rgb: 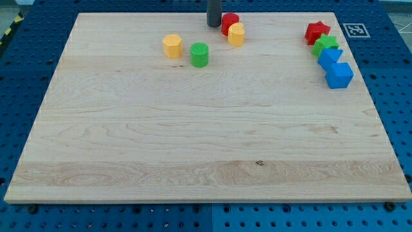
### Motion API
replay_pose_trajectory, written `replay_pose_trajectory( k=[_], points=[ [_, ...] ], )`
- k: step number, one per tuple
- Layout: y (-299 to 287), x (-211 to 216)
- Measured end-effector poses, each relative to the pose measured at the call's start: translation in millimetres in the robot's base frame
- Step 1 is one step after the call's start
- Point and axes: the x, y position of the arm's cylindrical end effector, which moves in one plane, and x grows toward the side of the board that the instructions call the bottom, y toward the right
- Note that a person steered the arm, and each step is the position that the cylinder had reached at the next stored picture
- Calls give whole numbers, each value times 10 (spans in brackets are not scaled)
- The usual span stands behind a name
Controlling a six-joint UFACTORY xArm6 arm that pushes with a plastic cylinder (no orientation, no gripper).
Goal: Push the red circle along with the yellow heart towards down a bit
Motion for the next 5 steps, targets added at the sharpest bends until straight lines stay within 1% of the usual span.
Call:
replay_pose_trajectory(
  k=[1,3,4,5],
  points=[
    [-20,-261],
    [-12,-163],
    [64,-13],
    [294,-29]
  ],
)
